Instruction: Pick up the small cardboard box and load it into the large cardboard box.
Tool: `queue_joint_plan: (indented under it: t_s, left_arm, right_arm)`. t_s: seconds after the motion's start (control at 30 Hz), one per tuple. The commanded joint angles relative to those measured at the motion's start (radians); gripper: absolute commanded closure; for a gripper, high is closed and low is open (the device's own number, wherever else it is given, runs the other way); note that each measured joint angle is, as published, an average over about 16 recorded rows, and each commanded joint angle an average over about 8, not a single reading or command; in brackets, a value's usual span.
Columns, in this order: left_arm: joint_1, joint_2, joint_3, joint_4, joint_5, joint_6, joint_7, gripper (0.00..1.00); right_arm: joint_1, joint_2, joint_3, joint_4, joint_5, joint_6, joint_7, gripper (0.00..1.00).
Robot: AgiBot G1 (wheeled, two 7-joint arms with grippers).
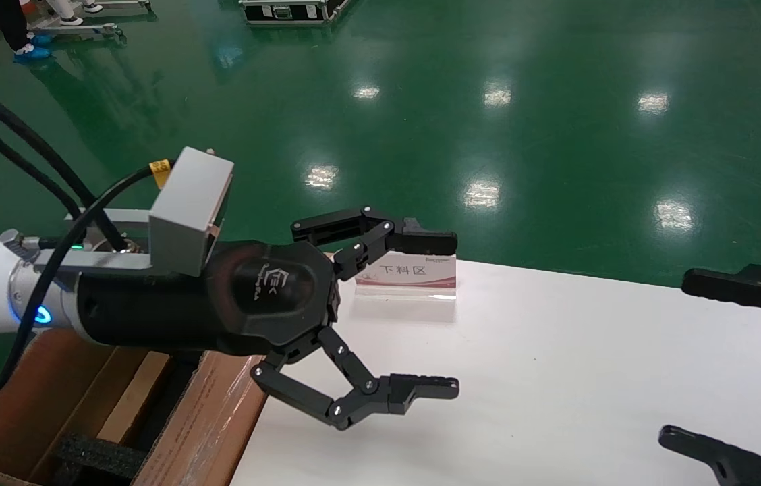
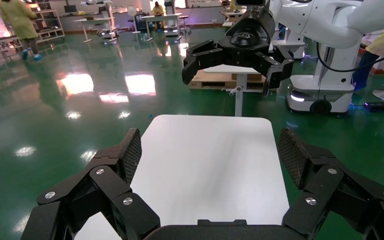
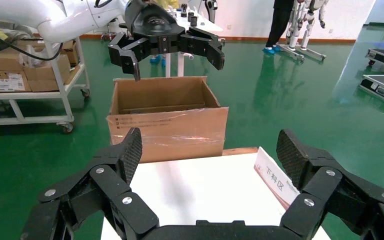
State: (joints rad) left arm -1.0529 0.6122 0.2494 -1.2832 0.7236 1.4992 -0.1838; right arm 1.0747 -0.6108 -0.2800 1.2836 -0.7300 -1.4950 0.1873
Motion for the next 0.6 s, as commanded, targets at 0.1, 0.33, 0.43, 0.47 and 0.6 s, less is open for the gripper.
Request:
queue_joint_plan:
  t_s: [0.1, 0.33, 0.43, 0.47, 0.6]
  left_arm:
    - [-0.003, 0.0, 0.004, 0.0, 0.001, 0.0, 0.0, 0.0]
    - [-0.008, 0.0, 0.011, 0.0, 0.002, -0.001, -0.001, 0.0]
    - [-0.01, 0.0, 0.014, 0.0, 0.003, -0.002, -0.002, 0.0]
    - [-0.01, 0.0, 0.015, 0.0, 0.003, -0.002, -0.002, 0.0]
    - [-0.013, -0.001, 0.018, -0.001, 0.004, -0.002, -0.002, 0.0]
  right_arm:
    - [0.0, 0.0, 0.0, 0.0, 0.0, 0.0, 0.0, 0.0]
    - [0.0, 0.0, 0.0, 0.0, 0.0, 0.0, 0.0, 0.0]
    - [0.0, 0.0, 0.0, 0.0, 0.0, 0.0, 0.0, 0.0]
    - [0.0, 0.0, 0.0, 0.0, 0.0, 0.0, 0.0, 0.0]
    - [0.0, 0.0, 0.0, 0.0, 0.0, 0.0, 0.0, 0.0]
